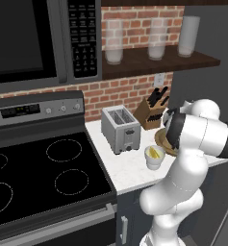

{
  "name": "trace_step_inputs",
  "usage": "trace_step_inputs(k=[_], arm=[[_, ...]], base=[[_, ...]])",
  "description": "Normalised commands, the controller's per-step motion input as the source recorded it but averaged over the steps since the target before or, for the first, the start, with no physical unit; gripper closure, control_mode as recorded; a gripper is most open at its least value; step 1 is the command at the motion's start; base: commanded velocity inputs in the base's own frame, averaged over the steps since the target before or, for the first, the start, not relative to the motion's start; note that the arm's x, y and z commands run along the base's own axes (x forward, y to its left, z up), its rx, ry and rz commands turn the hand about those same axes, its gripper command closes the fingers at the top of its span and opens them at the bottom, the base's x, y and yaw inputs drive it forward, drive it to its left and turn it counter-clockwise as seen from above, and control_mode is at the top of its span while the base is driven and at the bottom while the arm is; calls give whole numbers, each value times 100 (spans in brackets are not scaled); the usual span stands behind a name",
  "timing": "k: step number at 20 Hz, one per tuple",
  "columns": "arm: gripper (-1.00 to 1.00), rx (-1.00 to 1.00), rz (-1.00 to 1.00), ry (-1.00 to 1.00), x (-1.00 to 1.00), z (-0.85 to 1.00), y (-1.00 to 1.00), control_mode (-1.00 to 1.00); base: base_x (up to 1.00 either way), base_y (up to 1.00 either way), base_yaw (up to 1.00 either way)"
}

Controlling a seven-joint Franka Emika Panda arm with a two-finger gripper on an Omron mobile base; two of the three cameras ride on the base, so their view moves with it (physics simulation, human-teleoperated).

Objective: Grab a lemon wedge from the fridge and one ice cube from the ice bowl, and put them in the glass of lemonade.

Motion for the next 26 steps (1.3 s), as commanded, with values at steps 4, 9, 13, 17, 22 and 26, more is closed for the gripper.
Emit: trace_step_inputs(k=[4, 9, 13, 17, 22, 26], arm=[[-100, 0, 0, -1, 0, -2, 0, -100], [-100, 0, 0, -1, 0, -1, 0, -100], [-100, 0, 0, -3, 2, -2, 0, -100], [-100, 0, 0, 0, 14, -7, 0, -100], [-100, 0, 0, 0, 2, -21, 0, -100], [-100, 0, 0, 0, 0, -28, -3, -100]], base=[[0, 0, 0], [0, 0, 0], [0, 0, 0], [0, 0, 0], [0, 0, 0], [0, 0, 0]])
